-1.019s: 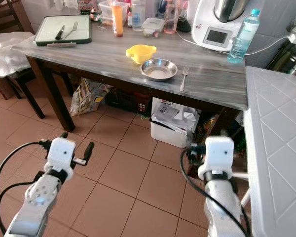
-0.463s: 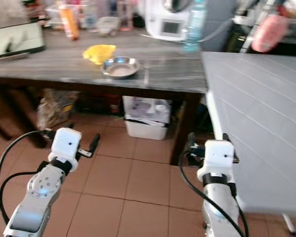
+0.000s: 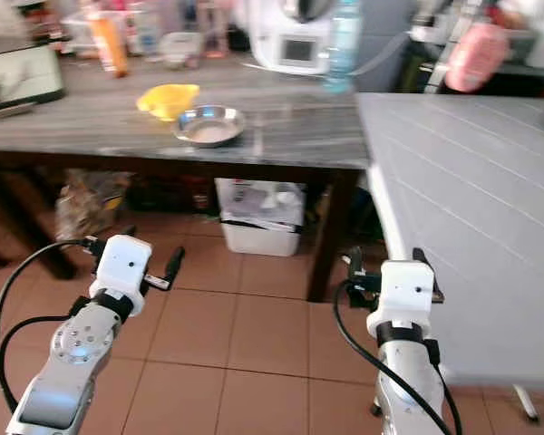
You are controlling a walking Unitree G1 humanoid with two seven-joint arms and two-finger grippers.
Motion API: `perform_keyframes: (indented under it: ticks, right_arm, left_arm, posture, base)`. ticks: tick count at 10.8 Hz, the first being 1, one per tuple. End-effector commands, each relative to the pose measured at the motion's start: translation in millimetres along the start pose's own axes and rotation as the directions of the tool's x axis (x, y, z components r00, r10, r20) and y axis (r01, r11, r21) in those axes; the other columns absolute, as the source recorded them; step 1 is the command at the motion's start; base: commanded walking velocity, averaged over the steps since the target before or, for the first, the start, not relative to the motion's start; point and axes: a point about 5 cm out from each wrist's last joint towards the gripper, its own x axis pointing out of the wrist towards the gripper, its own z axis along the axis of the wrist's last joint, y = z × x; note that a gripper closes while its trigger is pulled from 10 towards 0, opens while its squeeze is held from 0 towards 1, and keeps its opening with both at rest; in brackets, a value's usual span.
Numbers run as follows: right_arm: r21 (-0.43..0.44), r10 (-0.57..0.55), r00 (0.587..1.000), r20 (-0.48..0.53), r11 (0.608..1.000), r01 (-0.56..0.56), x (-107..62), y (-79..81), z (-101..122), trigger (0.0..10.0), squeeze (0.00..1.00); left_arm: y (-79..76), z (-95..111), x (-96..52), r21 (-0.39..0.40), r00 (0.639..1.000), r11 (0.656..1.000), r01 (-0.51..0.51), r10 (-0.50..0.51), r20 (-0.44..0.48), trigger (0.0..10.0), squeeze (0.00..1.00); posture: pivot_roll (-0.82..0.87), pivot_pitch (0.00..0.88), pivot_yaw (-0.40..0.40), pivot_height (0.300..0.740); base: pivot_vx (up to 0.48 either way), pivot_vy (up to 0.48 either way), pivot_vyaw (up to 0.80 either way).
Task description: Setting the table
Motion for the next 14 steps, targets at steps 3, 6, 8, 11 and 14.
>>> perform_keyframes:
  ticks: [3,6,8,11,14]
  right_arm:
    - [-0.003,0.005,1.000,0.008,1.000,-0.005,0.8,0.9,3.7,10.0,0.00]
    - [-0.007,0.001,1.000,0.008,1.000,-0.001,1.1,0.8,3.6,10.0,0.00]
    - [-0.001,-0.003,1.000,0.003,1.000,0.003,-0.4,0.5,2.2,10.0,0.00]
    - [-0.004,-0.006,1.000,0.003,1.000,0.006,0.1,0.0,1.5,10.0,0.00]
    - [-0.006,-0.012,1.000,0.007,1.000,0.012,1.6,-1.1,1.8,10.0,0.00]
  left_arm:
    - [0.3,-4.4,4.5,0.016,1.000,1.000,0.006,-0.005,-0.003,10.0,0.00]
    - [-2.0,-13.1,10.4,0.011,1.000,1.000,0.018,-0.018,-0.008,10.0,0.00]
    - [-2.6,-17.0,12.8,0.005,1.000,1.000,0.022,-0.022,-0.005,10.0,0.00]
    - [-4.1,-17.4,18.0,0.013,0.999,0.999,0.030,-0.030,0.021,10.0,0.00]
    - [-4.9,-23.8,18.9,0.006,0.999,0.999,0.033,-0.033,0.010,10.0,0.00]
  posture:
    - [0.03,0.064,0.028,0.740]
    - [0.02,0.059,0.036,0.740]
    - [0.02,0.054,0.037,0.740]
    - [0.02,0.043,0.038,0.740]
    - [0.03,0.039,0.035,0.740]
  base:
    - [0.000,0.000,0.00]
    - [0.000,0.000,0.00]
    - [0.000,0.000,0.00]
    - [0.000,0.000,0.00]
    - [0.000,0.000,0.00]
